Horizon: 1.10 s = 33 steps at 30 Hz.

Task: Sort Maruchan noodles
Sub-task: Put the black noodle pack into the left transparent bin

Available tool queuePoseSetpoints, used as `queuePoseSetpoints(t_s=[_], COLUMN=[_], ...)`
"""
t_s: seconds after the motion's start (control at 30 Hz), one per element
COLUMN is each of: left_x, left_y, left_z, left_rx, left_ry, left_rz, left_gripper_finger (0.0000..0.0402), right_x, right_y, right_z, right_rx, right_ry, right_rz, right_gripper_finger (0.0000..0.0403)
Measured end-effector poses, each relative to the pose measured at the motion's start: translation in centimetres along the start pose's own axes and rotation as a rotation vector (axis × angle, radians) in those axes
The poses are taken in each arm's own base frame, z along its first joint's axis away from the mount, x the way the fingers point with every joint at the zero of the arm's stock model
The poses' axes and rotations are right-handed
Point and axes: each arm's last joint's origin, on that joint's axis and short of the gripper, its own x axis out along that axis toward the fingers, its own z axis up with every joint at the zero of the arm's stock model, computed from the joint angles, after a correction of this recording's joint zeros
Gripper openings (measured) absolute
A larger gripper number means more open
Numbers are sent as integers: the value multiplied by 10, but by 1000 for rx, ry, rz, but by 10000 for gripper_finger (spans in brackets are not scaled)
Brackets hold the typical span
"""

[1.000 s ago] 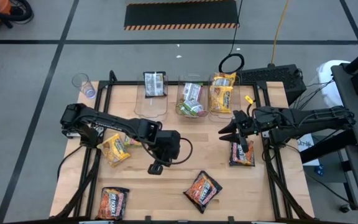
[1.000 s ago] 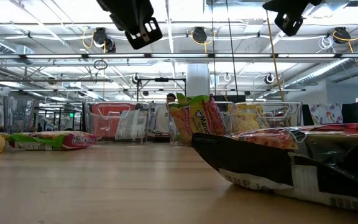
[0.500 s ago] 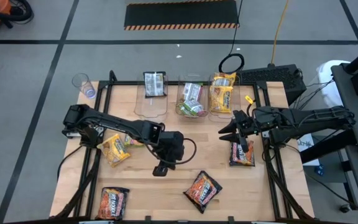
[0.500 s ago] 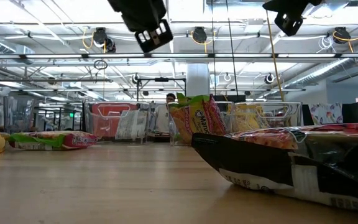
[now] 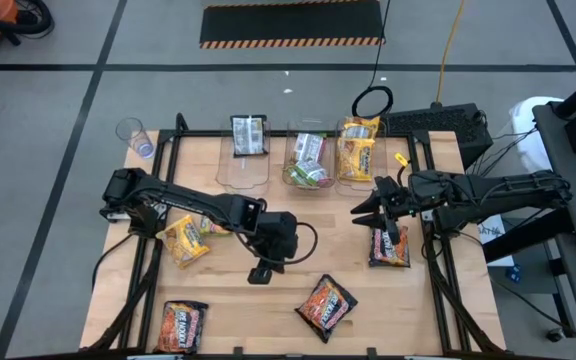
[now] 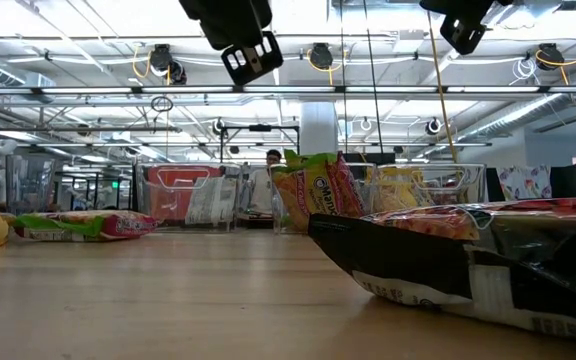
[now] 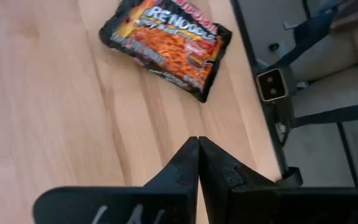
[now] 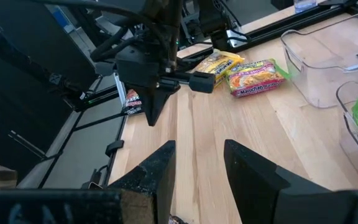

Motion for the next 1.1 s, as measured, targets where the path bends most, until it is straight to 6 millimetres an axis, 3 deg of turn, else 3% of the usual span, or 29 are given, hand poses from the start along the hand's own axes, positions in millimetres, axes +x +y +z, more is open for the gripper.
queuePoseSetpoints(t_s=[0.4, 0.7, 1.1], left_x=[7, 39, 66], left_y=[1, 12, -14], left_z=[-1, -8, -17], left_rx=[28, 27, 507], left_ry=[18, 106, 175], left_rz=[66, 69, 25], left_gripper_finger=[70, 99, 99], right_x=[0, 0, 0], right_y=[0, 0, 0], right_z=[0, 0, 0], right_rx=[0, 0, -30], right_ry=[0, 0, 0], right_rz=[0, 0, -1], right_gripper_finger=[130, 130, 130])
